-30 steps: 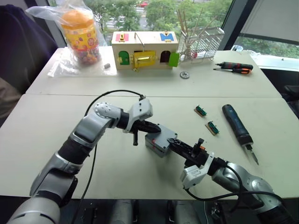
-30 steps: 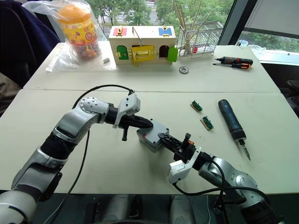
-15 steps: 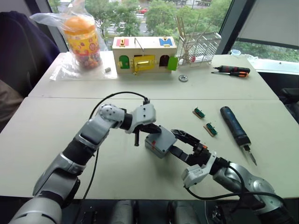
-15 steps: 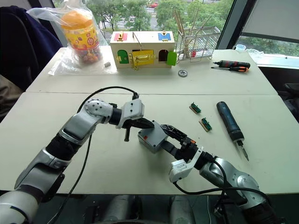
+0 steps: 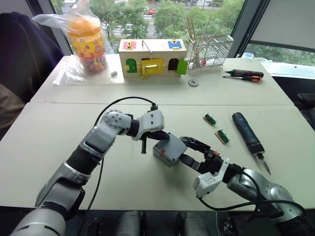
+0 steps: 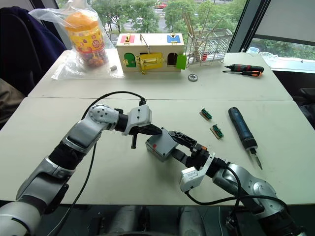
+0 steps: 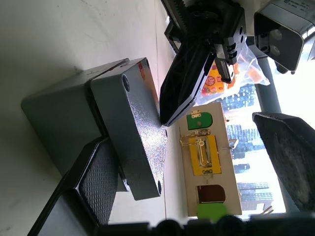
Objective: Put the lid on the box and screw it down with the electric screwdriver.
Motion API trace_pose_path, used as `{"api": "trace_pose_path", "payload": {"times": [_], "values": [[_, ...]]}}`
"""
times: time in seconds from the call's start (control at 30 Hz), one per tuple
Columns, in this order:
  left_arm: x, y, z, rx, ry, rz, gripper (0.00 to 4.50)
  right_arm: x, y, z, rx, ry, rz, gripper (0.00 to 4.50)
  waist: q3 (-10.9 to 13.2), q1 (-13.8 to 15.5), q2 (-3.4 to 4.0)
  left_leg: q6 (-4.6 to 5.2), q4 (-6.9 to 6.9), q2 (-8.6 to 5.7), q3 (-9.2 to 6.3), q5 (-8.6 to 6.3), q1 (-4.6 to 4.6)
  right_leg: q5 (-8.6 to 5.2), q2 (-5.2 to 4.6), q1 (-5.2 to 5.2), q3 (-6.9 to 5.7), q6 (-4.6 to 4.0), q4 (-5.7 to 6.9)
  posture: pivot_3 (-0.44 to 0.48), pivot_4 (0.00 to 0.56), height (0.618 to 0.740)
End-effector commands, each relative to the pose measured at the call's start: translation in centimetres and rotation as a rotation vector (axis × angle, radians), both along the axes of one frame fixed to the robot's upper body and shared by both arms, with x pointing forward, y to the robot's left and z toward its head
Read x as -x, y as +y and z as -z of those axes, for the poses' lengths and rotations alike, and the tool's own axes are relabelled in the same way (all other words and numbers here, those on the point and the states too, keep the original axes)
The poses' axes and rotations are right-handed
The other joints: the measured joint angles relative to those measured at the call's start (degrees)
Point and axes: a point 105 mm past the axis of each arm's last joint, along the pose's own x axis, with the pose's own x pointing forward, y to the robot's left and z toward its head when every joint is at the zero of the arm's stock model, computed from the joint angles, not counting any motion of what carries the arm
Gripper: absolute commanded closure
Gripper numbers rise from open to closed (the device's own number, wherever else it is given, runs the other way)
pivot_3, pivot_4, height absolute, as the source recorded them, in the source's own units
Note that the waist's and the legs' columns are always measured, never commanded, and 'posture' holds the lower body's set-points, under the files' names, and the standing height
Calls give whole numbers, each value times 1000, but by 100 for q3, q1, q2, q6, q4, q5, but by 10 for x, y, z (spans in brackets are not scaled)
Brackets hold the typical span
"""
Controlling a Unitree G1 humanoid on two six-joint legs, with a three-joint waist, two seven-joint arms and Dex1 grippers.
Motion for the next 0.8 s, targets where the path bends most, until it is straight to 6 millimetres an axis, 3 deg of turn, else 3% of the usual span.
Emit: {"api": "trace_pose_path", "payload": {"times": [0.03,0.2,0.3,0.53,0.8], "values": [[4,4,23,-44,101,-27,4500,2,1,-3,4,3,-16,1017,0,6,0,0,0,0,0,0,-1,0,0,-1,0,0,0,0,150,706],[5,4,20,-29,110,-33,4500,2,2,2,19,21,-20,2891,1,3,0,0,-2,-1,-1,0,-3,-1,0,-2,0,1,0,0,150,706],[5,4,20,-26,113,-35,4500,1,3,4,21,22,-17,4306,0,-4,0,0,-4,-1,0,0,-3,-1,0,-4,1,1,0,0,150,706],[5,3,12,11,122,-44,4500,0,3,6,17,25,-6,4381,0,-2,0,0,-5,0,-1,0,0,-3,0,-1,0,1,0,0,150,706],[-6,11,-34,203,182,-101,4500,-1,5,-19,-63,-103,-8,4381,6,-4,2,0,-5,0,-1,0,-20,-3,0,-23,1,1,2,0,150,706]]}}
